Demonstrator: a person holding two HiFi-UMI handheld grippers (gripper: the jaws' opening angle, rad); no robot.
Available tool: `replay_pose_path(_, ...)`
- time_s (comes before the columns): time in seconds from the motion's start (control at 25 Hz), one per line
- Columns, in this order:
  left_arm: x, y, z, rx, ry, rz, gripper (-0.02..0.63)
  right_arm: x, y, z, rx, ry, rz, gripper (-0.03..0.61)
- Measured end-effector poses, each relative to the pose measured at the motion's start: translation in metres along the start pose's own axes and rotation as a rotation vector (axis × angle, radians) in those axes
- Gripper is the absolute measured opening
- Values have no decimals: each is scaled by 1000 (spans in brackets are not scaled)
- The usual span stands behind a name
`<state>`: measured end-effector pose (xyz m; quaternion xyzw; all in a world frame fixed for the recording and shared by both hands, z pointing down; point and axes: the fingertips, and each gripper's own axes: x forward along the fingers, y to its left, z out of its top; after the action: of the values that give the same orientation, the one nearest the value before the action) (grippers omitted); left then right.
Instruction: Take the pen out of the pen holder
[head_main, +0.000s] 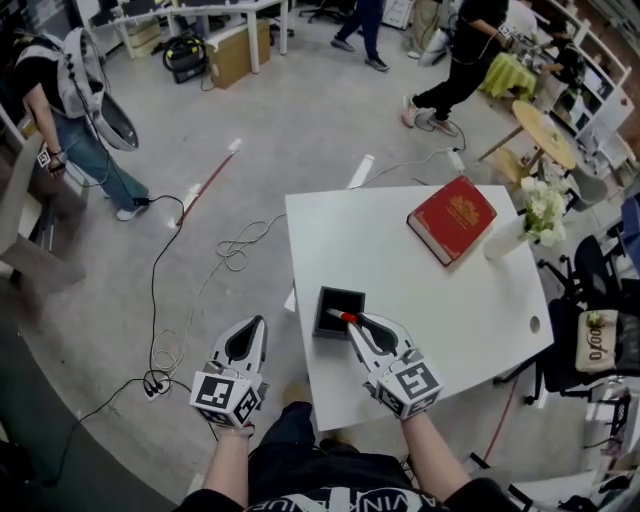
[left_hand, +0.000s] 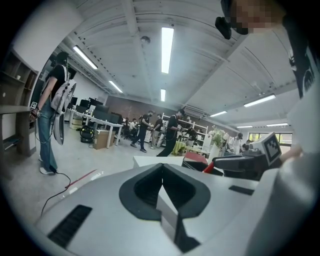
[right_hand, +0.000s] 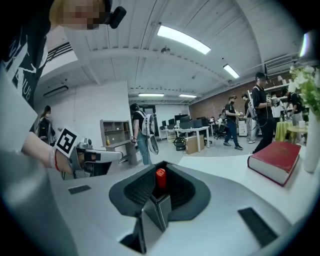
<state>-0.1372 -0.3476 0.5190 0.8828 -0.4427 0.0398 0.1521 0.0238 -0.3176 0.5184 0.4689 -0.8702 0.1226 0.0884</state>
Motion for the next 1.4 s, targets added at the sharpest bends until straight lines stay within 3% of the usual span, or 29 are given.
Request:
replay_pose_path(0.4, -1, 12, 1, -4, 2, 26, 3, 20, -8, 13, -9, 14, 14, 72)
replay_pose_path(0.8, 2, 13, 3, -8, -1, 22, 3, 33, -4, 1, -47, 128, 34, 81)
replay_pose_path(1.4, 13, 10, 11, 18, -19, -32, 3, 21, -17, 13, 11, 39, -30, 74)
